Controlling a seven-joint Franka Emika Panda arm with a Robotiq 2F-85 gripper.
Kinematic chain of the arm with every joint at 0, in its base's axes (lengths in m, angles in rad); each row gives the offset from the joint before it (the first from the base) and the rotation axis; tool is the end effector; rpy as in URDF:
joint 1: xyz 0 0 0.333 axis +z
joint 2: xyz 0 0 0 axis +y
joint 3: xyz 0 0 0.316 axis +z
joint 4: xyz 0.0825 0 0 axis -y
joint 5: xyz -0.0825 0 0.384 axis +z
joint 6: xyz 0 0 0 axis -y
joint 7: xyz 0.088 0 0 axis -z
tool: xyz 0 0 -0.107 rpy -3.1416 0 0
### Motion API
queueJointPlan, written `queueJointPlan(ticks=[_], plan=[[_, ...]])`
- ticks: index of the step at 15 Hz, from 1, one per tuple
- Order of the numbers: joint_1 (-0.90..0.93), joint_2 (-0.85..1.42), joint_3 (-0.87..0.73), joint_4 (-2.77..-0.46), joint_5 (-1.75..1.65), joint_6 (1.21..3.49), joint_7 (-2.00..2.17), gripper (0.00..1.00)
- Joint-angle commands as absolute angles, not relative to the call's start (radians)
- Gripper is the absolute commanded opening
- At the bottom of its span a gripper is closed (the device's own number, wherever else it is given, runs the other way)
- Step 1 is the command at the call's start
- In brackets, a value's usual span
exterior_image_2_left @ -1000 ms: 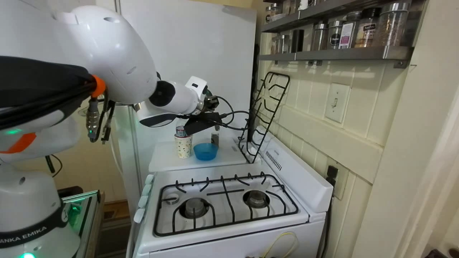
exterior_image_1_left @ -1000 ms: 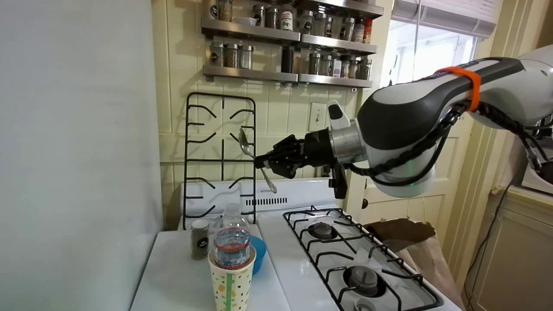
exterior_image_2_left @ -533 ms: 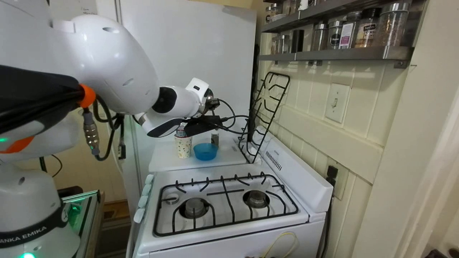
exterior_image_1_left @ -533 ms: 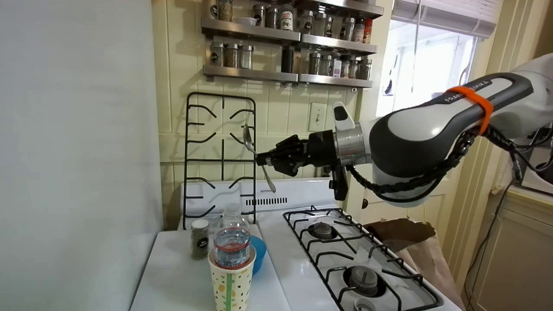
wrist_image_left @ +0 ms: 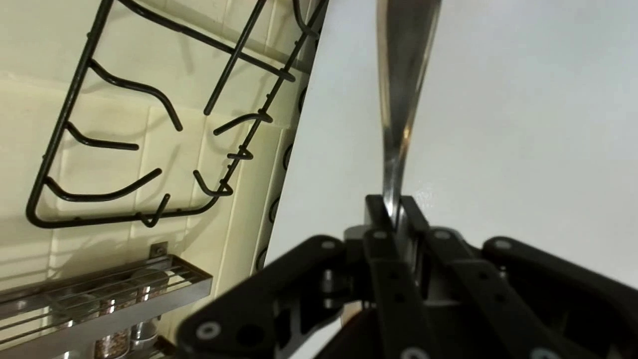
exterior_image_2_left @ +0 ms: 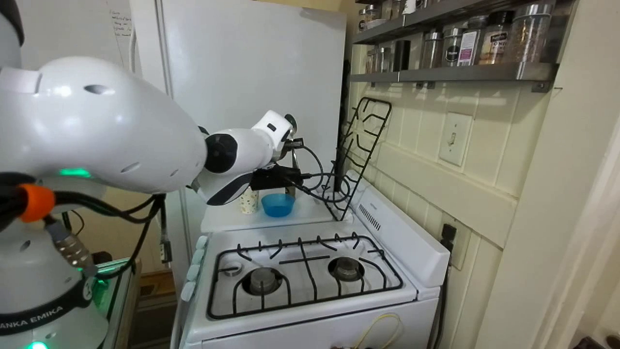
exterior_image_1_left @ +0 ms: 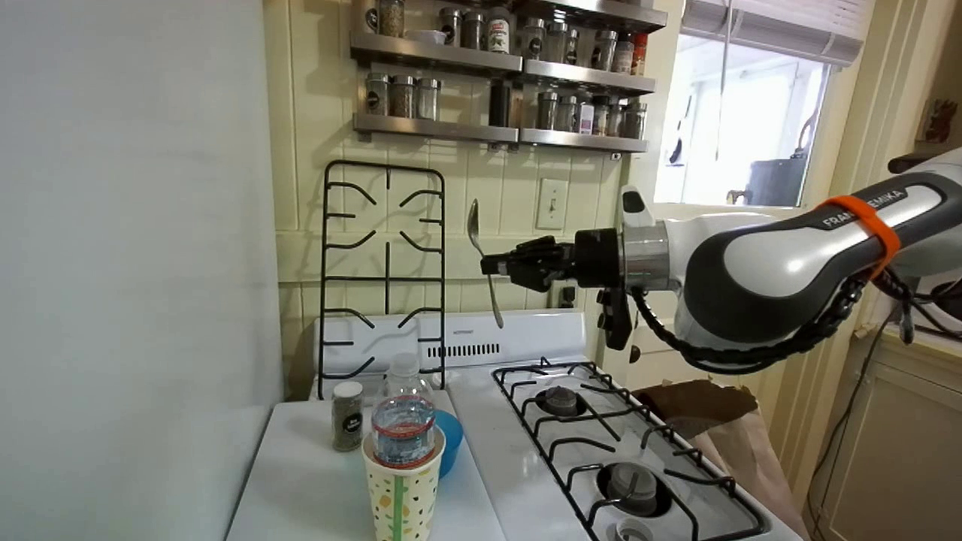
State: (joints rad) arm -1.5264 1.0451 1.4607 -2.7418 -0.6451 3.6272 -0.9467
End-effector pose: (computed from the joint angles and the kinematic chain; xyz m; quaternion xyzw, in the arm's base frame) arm 0.4271 0.0472 0.3512 -0.6550 -0.3885 -0.6245 0.1732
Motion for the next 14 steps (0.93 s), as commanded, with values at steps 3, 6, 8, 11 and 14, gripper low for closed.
queueJointPlan(ticks=[3,6,8,11,14], plan=[[-1.561,1.083,1.442,-2.733,-0.758,3.577,-0.86,0.09],[-1.573,1.108,1.444,-2.736,-0.762,3.562,-0.863,0.09],[-1.573,1.109,1.446,-2.736,-0.762,3.562,-0.863,0.09],[-1.573,1.109,1.447,-2.736,-0.762,3.562,-0.863,0.09],[-1.567,1.11,1.448,-2.735,-0.753,3.56,-0.842,0.02]])
